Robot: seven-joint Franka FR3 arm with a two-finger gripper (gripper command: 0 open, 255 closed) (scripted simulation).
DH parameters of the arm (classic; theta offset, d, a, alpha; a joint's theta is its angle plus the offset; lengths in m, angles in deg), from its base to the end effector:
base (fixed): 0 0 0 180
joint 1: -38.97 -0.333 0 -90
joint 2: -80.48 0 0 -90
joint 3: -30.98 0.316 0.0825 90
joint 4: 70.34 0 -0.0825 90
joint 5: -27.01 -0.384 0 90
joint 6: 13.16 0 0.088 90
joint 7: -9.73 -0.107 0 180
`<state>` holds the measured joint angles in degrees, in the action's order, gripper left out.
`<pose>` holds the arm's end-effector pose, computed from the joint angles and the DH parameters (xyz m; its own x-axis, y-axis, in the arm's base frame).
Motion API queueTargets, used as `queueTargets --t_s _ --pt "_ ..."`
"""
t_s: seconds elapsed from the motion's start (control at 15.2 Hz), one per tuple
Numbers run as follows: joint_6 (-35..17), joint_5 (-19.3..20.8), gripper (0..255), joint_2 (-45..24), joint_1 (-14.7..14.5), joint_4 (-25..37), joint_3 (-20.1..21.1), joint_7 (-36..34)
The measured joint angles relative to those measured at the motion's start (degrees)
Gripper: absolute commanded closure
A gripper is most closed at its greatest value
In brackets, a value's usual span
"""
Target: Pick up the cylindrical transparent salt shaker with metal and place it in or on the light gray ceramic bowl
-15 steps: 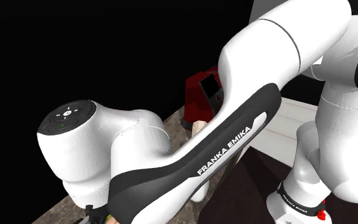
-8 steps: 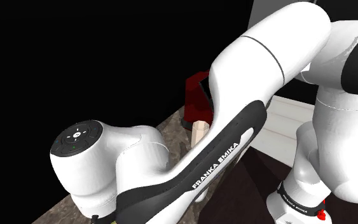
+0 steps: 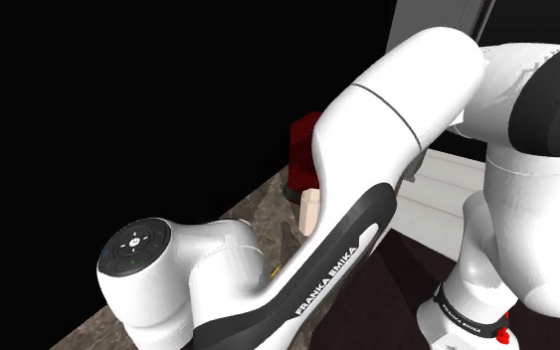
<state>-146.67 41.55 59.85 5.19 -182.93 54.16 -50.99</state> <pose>0.3477 0.5069 0.3068 0.9948 0.0794 0.0641 0.0801 -0.9967 -0.0091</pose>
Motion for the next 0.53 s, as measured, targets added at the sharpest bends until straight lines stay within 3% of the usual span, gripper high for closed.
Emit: queueTargets --t_s 0.53 --pt "-3.4 1.9 255 -2.9 -0.7 -0.8 -1.0 -1.3"
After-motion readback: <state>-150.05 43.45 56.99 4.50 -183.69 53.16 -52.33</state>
